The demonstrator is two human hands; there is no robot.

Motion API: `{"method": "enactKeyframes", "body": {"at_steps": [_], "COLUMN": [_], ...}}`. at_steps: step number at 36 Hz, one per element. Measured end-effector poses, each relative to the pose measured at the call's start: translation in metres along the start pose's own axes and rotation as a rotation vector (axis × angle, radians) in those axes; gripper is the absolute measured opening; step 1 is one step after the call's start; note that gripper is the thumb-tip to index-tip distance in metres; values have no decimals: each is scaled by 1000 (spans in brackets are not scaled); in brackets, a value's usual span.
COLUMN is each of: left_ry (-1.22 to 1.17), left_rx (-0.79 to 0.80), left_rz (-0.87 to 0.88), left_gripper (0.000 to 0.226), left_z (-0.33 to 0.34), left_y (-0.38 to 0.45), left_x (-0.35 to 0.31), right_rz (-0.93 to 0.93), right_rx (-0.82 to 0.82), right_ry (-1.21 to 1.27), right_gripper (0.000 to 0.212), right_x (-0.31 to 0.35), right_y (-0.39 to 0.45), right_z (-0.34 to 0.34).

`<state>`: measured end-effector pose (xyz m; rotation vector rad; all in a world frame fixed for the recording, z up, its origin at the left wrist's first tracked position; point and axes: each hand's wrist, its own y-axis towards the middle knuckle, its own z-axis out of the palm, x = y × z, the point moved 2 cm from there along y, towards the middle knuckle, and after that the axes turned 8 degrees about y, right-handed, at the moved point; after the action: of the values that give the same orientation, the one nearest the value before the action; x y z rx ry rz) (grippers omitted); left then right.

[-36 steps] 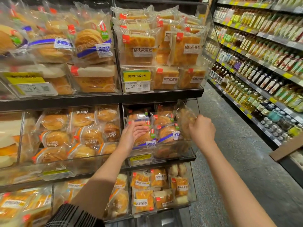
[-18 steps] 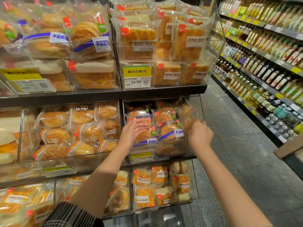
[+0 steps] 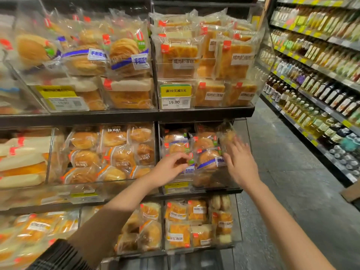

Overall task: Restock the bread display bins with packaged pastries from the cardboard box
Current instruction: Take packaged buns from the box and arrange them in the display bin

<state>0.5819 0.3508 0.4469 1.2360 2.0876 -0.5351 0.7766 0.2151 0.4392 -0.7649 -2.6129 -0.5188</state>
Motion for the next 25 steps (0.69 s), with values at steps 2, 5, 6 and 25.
{"method": "enactKeyframes", "body": {"at_steps": [2, 5, 6, 25], "left_ry": [15, -13, 10, 107], "left_rx": [51, 109, 121, 20], "left_rz": [23, 13, 10, -652], "left_gripper": [29, 25, 24, 26], "left_z": [-7, -19, -23, -37], "left_y": [-13, -42, -53, -402], "left_x": [-1, -2, -1, 163], "right_rz": [-37, -111, -143, -453], "right_rx": [-97, -120, -98, 746], "right_ry": [91, 231, 273, 334], "right_gripper": [36, 21, 20, 16], "right_x": [19, 60, 75, 303], "right_y": [-9, -23, -28, -204], "right_z": [-3, -2, 0, 192]}}
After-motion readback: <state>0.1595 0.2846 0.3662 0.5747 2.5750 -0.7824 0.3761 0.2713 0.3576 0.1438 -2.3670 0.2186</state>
